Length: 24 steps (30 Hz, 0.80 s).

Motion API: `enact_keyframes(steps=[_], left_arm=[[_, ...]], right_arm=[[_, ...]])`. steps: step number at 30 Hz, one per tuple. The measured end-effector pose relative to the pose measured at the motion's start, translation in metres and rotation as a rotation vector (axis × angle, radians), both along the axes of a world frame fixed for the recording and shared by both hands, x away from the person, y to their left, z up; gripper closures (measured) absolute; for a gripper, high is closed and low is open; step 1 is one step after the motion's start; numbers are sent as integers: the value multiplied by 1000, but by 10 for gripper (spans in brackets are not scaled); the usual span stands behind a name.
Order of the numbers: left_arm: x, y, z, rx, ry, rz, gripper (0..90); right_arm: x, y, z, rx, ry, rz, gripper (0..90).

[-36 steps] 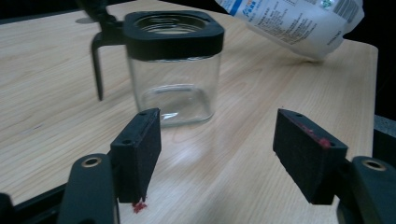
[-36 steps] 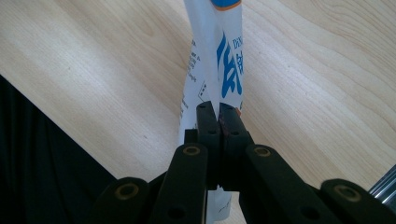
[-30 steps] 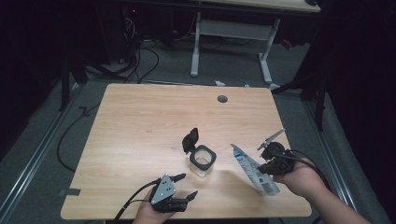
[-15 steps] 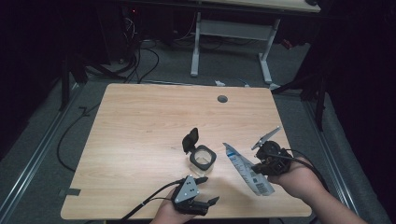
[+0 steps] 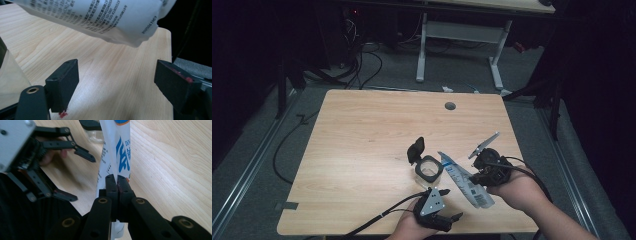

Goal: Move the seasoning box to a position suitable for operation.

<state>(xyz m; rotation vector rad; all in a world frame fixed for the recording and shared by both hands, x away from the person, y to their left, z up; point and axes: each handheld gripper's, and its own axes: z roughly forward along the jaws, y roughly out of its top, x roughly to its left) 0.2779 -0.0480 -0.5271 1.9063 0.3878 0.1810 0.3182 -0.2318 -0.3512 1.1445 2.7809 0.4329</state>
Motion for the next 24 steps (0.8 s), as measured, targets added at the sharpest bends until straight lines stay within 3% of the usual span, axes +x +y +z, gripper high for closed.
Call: enact_keyframes(steps=[16,20,24], left_arm=[[-1,2,7,-31,-34,15,201],[1,1,6,-34,3,13,207],[3,-4,3,-24,3,22,212]], right_arm=[[-1,27,6,12,-2,28,899],[-1,33,8,16,1,20,899],[-1,36,8,23,2,28,899]])
